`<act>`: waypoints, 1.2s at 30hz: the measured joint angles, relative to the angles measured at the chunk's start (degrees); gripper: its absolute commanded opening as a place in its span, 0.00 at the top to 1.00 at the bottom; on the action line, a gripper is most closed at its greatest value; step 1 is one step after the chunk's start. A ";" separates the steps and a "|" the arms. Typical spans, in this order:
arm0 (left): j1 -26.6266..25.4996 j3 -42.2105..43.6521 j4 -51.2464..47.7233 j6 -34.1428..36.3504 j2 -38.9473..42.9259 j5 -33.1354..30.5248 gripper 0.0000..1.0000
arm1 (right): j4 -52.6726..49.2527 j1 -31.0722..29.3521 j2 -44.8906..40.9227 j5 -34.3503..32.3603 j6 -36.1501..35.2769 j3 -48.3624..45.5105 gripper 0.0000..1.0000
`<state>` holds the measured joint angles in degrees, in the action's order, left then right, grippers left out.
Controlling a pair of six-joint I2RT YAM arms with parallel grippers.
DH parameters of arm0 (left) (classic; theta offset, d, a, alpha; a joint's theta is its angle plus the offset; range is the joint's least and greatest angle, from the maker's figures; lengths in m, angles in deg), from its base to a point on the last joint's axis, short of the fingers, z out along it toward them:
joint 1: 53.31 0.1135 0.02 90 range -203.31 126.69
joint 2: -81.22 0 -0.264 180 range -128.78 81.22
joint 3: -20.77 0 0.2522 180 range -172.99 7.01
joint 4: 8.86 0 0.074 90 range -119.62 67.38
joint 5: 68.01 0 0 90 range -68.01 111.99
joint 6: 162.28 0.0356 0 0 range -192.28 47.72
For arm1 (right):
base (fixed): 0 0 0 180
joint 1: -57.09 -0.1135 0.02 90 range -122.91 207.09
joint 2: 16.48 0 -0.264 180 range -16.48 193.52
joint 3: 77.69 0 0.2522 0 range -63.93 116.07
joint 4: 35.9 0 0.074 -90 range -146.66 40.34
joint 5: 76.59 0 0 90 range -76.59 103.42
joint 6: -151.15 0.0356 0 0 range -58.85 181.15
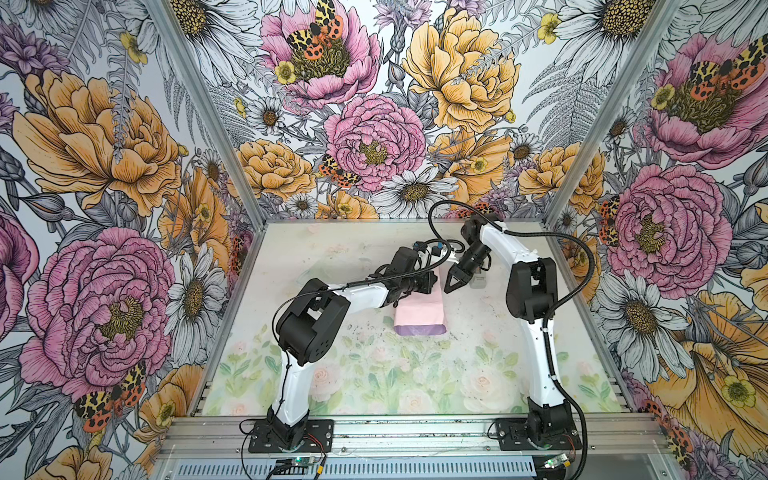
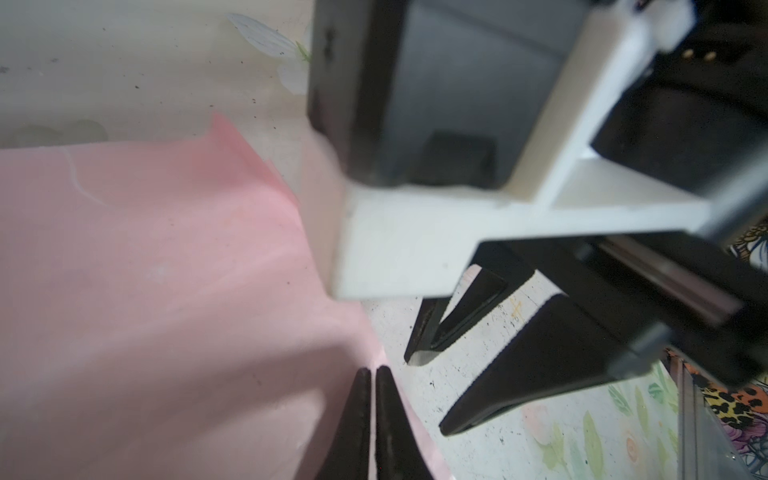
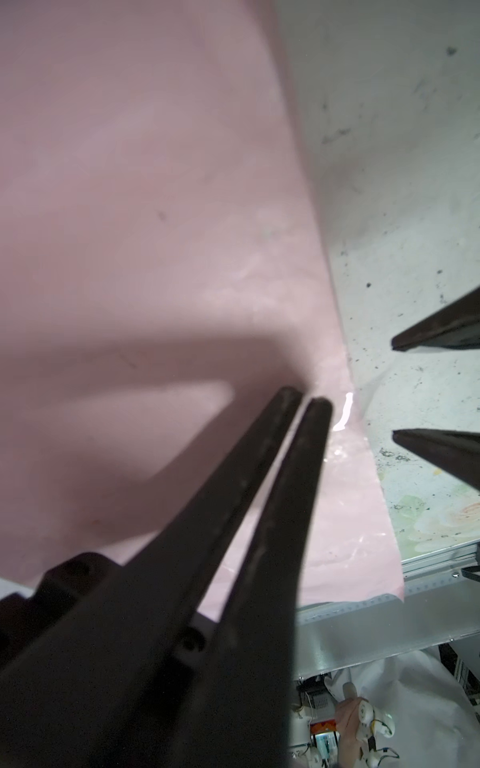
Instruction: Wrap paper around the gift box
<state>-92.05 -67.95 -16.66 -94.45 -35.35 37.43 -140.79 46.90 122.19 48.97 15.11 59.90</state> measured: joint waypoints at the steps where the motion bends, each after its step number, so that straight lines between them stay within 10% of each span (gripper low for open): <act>1: -0.04 0.09 0.13 0.02 0.00 -0.15 0.91 | 0.79 0.35 -0.72 -0.09 0.46 -1.40 0.66; 18: -0.13 0.68 0.55 0.02 0.33 -0.85 0.92 | 18.51 4.85 -20.02 1.38 12.26 -19.67 0.75; 25: -0.15 0.68 0.55 0.02 0.33 -0.85 0.92 | 38.42 4.11 -34.69 8.59 28.15 -37.24 0.79; 36: -0.15 0.68 0.55 0.02 0.33 -0.85 0.92 | 59.32 0.24 -44.85 0.63 50.40 -53.83 0.81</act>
<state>-92.20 -67.27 -16.11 -94.43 -35.03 36.58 -81.47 47.14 77.34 49.60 65.51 6.07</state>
